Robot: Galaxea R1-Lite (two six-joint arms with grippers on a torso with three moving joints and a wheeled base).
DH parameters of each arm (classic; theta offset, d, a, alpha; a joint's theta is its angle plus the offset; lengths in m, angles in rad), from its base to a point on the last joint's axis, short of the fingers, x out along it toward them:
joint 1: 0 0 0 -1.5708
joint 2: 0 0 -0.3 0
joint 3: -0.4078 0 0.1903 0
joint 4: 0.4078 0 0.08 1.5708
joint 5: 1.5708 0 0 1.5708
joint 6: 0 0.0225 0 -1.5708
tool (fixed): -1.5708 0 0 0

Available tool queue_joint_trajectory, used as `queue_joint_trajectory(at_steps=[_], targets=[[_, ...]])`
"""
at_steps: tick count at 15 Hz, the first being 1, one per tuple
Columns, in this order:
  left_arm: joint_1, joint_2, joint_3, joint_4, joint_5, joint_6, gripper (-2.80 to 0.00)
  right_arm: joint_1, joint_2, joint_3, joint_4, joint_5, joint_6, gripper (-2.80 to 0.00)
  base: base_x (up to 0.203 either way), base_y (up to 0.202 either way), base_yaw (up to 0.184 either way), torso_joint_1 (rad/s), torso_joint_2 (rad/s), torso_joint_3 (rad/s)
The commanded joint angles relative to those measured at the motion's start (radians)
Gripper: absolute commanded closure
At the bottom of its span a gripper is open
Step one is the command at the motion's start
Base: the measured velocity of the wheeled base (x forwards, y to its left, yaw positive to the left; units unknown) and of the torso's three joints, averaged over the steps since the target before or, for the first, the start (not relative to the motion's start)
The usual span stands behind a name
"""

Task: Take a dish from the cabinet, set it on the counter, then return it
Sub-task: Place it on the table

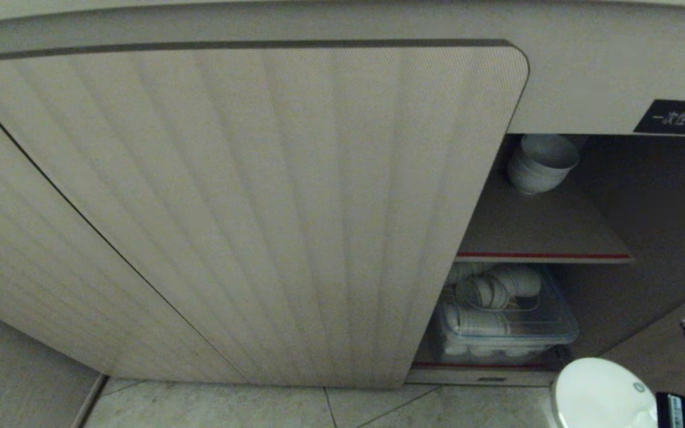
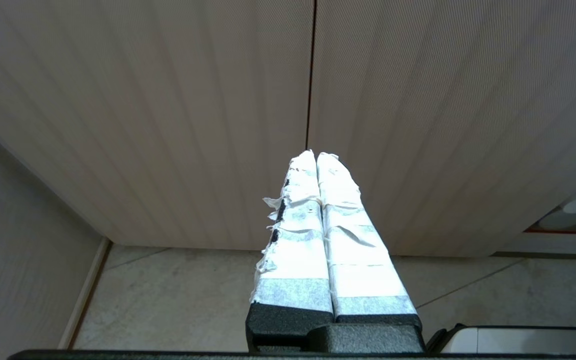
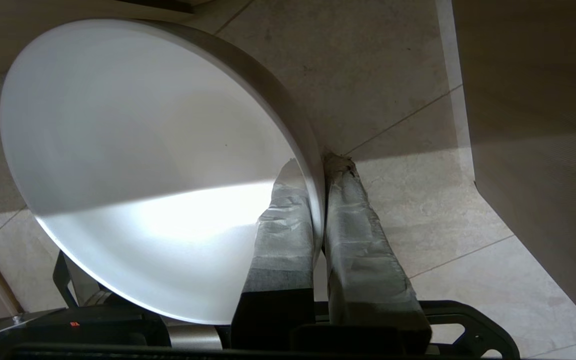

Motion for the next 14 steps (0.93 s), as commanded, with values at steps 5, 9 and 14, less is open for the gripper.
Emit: queue_joint_trajectory(at_steps=[5,9,14], targets=[[0.0,0.0,0.0,0.0,0.0,0.0,0.0,0.0,-0.001,0.0,0.001,0.0,0.003,0.0,0.0,0.0,0.0,0.0,0.0,0.0],[0.0,0.0,0.0,0.0,0.0,0.0,0.0,0.0,-0.001,-0.002,0.001,0.003,0.002,0.0,0.0,0.0,0.0,0.0,0.0,0.0],[0.0,0.0,0.0,0.0,0.0,0.0,0.0,0.0,0.0,-0.008,0.001,0.003,0.0,0.0,0.0,0.0,0.0,0.0,0.0,0.0]])
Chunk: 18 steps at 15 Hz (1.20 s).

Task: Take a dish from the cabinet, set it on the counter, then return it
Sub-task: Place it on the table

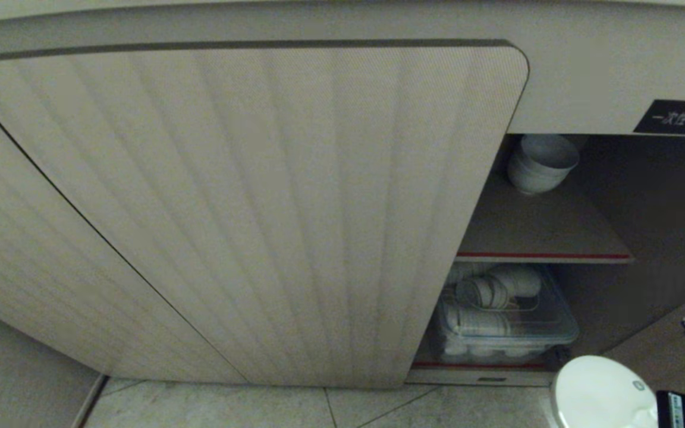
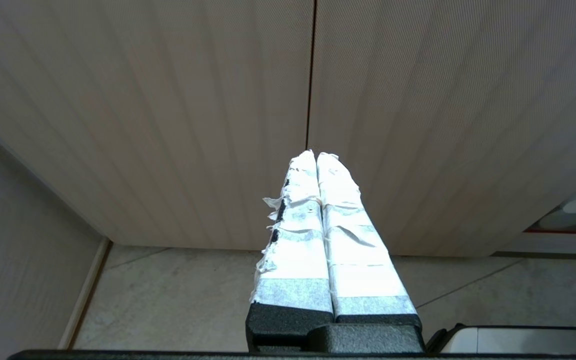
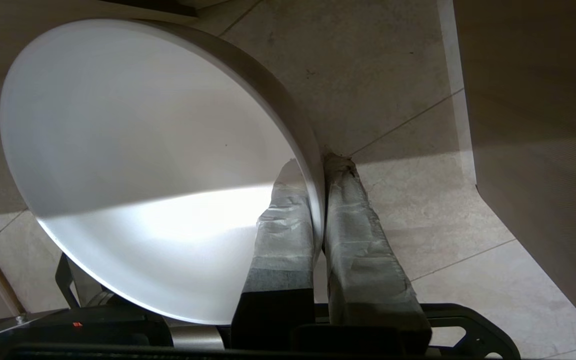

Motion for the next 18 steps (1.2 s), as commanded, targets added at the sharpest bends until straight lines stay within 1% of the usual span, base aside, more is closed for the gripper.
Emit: queue_joint_trajectory(at_steps=[1,18], targets=[[0.0,0.0,0.0,-0.001,0.0,-0.001,0.0,0.001,0.003,0.0,0.001,0.0,0.002,0.0,0.0,0.0,0.0,0.0,0.0,0.0],[0.0,0.0,0.0,-0.001,0.0,-0.001,0.0,0.0,0.007,0.003,0.0,0.012,-0.003,0.0,0.0,0.0,0.0,0.0,0.0,0.0]])
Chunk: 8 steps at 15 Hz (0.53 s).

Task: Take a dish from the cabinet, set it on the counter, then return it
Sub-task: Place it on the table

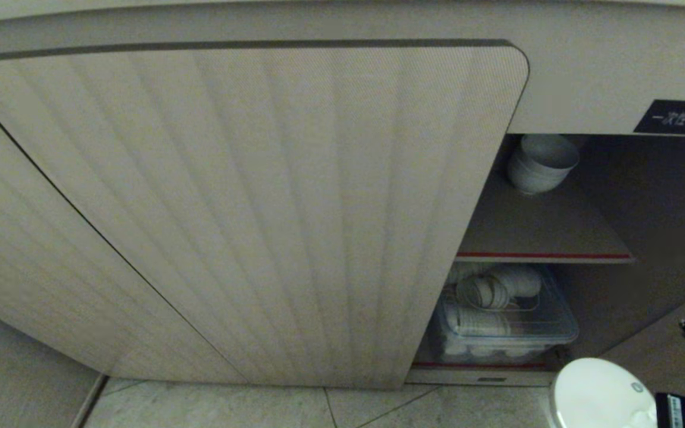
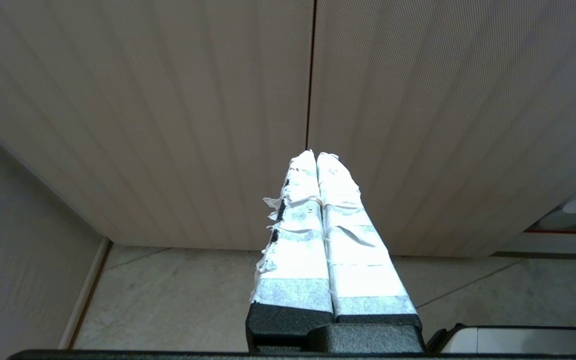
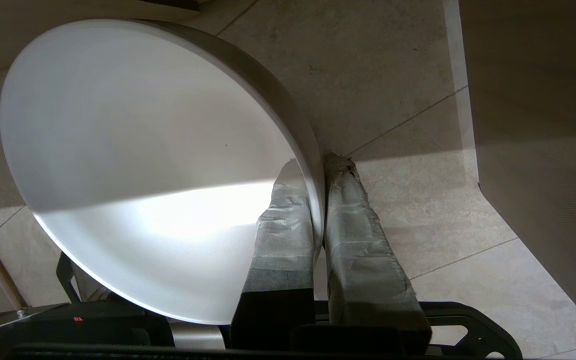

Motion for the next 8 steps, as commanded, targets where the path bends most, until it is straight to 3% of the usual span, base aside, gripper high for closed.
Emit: queue_joint_trajectory(at_steps=[1,8], targets=[[0.0,0.0,0.0,0.0,0.0,0.0,0.0,0.0,0.003,-0.001,0.0,0.0,0.003,0.0,0.0,0.0,0.0,0.0,0.0,0.0],[0.0,0.0,0.0,0.0,0.0,0.0,0.0,0.0,0.002,0.002,0.001,0.0,0.003,0.0,0.0,0.0,0.0,0.0,0.0,0.0]])
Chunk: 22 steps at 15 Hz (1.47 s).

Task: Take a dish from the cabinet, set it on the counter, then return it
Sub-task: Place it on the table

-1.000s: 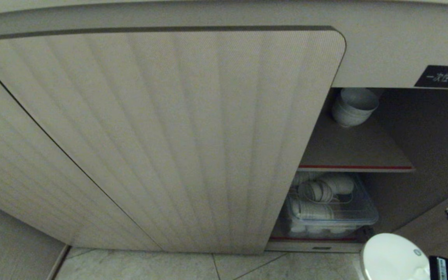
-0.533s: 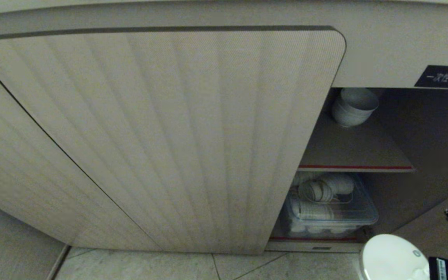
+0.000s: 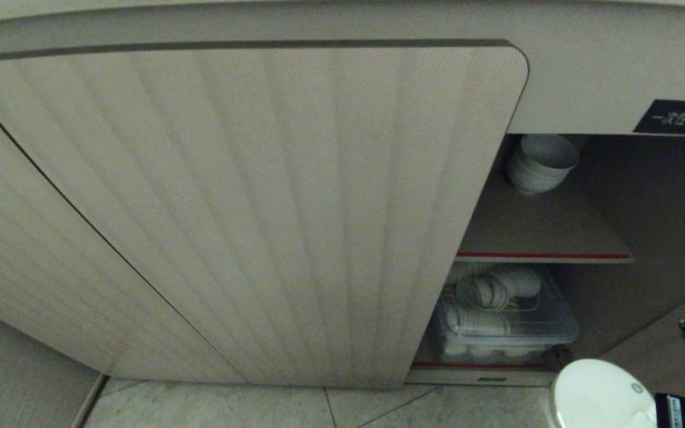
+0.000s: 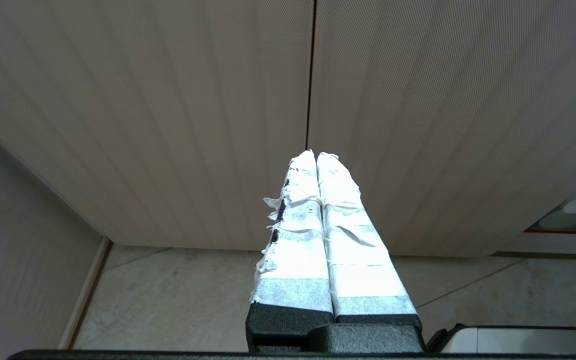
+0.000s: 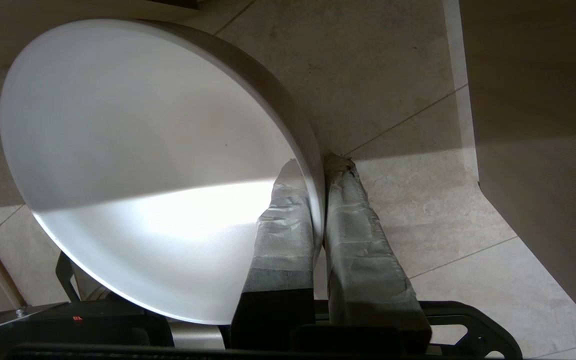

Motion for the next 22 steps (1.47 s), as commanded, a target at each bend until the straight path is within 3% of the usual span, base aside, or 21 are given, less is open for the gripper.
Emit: queue_joint_trajectory(at_steps=[1,13,22], targets=[[0.0,0.0,0.0,0.0,0.0,-0.001,0.0,0.0,0.002,0.001,0.001,0.0,0.003,0.0,0.0,0.0,0.0,0.0,0.0,0.0],[0.0,0.0,0.0,0.0,0.0,-0.001,0.0,0.0,-0.001,0.003,0.002,0.003,0.004,0.0,0.0,0.0,0.0,0.003,-0.01,-0.009],[0.0,0.0,0.0,0.0,0.0,-0.001,0.0,0.002,-0.001,0.001,0.002,0.003,0.003,0.0,0.0,0.0,0.0,0.13,-0.4,-0.278]])
